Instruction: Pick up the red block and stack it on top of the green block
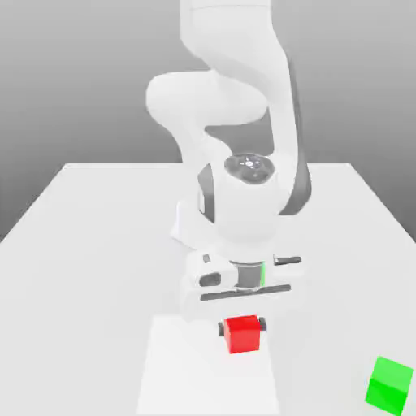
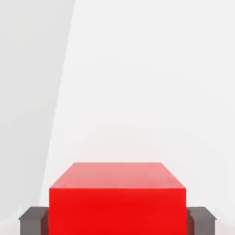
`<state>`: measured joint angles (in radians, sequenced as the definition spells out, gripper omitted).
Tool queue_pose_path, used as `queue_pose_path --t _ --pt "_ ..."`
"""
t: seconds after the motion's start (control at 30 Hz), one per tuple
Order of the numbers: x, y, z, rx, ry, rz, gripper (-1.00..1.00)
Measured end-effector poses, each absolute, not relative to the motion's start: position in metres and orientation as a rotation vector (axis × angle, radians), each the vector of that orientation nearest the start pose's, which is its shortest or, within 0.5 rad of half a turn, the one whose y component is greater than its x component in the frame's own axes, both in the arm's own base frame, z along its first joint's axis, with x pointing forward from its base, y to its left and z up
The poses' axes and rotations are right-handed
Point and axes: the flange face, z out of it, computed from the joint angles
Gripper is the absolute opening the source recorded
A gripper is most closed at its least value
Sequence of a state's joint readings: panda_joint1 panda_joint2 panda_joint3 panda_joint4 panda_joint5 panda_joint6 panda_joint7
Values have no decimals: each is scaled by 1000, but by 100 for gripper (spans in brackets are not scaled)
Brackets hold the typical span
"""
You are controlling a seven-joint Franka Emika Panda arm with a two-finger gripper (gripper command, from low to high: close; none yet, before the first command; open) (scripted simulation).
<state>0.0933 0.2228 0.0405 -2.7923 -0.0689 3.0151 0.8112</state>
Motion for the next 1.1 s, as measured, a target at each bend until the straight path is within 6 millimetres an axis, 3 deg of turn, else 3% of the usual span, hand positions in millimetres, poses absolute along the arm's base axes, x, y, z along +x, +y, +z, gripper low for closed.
queue_pose_path --t 0.1,0.33,0.4,0.43,0.5,0.67,0.83,0.97,1.0,1.1 --pt "364 56 146 -2996 943 -1 -100" --pt "366 57 204 -2998 940 0 -100" --pt "381 64 212 -2999 938 3 -100" --pt "390 75 214 -3008 911 5 -100" --pt "402 117 219 -3043 788 8 -100" --pt "437 183 231 -3072 663 9 -100" --pt "459 253 241 -3093 544 3 -100" --pt "462 265 194 -3096 528 0 -100" --pt "461 265 186 -3096 527 0 100" --pt "461 265 186 -3096 527 0 100"
